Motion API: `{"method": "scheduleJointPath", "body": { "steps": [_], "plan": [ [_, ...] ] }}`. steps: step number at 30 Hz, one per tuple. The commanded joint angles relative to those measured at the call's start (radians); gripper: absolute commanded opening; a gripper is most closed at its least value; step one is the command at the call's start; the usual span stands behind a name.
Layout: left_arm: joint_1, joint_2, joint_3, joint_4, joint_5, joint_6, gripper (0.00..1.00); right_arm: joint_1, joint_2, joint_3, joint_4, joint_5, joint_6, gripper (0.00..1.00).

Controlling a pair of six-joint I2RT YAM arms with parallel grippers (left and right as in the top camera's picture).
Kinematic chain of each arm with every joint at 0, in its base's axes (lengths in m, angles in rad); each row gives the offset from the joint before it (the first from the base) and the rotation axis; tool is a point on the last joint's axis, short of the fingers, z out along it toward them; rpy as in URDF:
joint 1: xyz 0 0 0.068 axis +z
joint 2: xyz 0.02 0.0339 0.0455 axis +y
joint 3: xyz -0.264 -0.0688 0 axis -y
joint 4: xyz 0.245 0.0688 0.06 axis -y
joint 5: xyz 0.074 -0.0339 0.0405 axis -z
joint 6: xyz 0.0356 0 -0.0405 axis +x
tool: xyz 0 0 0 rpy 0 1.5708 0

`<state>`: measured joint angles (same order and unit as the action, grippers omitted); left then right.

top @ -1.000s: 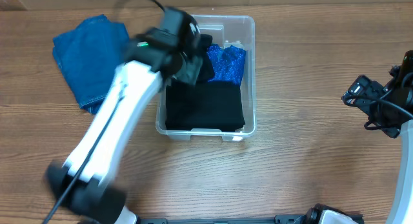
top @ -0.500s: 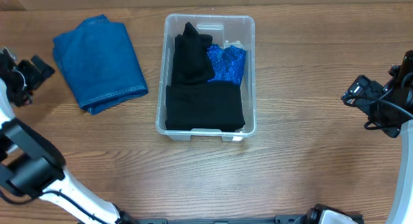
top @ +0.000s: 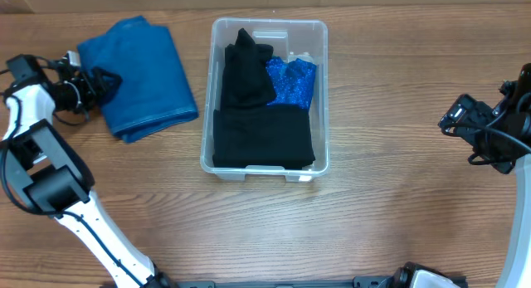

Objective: Pack container
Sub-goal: 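Move the left gripper to the blue denim cloth and grasp it, then lift the denim cloth over the bin, lay it on top, release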

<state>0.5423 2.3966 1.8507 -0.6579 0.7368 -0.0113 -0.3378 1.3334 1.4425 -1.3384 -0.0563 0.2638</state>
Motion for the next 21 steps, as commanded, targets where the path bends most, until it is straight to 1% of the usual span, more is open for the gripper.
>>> {"method": "scheduleJointPath", "body": {
  "steps": [1,2,3,6,7,9,13,14,17,19,21],
  "plan": [
    [-0.076,0.065,-0.009,-0.02,0.043,-0.106,0.13,0.0,-0.008,0.017,0.003,-0.01,-0.01,1.0],
    [-0.076,0.061,-0.008,-0.034,0.053,-0.128,0.05,0.0,-0.008,0.017,-0.001,-0.01,-0.011,1.0],
    [-0.071,0.042,-0.008,-0.065,0.073,-0.127,0.04,0.0,-0.008,0.017,-0.005,-0.013,-0.033,1.0],
    [-0.07,-0.053,-0.008,-0.146,0.076,-0.098,0.04,0.0,-0.008,0.017,-0.011,-0.013,-0.033,1.0],
    [-0.071,-0.128,-0.008,-0.184,0.076,-0.078,0.04,0.0,-0.008,0.017,-0.011,-0.013,-0.032,1.0],
    [-0.072,-0.301,-0.008,-0.229,0.076,-0.078,0.04,0.0,-0.008,0.017,-0.014,-0.027,-0.032,1.0],
    [-0.093,-0.676,-0.008,-0.247,0.075,-0.101,0.04,0.0,-0.008,0.017,-0.022,-0.037,-0.032,1.0],
    [-0.122,-0.773,-0.008,-0.253,0.072,-0.112,0.04,0.0,-0.008,0.017,-0.024,-0.047,-0.032,1.0],
    [-0.262,-0.935,-0.008,-0.267,0.051,-0.138,0.04,0.0,-0.008,0.017,-0.027,-0.051,-0.032,1.0],
    [-0.422,-0.998,-0.008,-0.267,-0.031,-0.158,0.04,0.0,-0.008,0.017,-0.03,-0.059,-0.032,1.0],
    [-0.606,-1.002,-0.01,-0.274,-0.106,-0.161,0.04,0.0,-0.008,0.017,-0.03,-0.074,-0.032,1.0]
  ]
}}
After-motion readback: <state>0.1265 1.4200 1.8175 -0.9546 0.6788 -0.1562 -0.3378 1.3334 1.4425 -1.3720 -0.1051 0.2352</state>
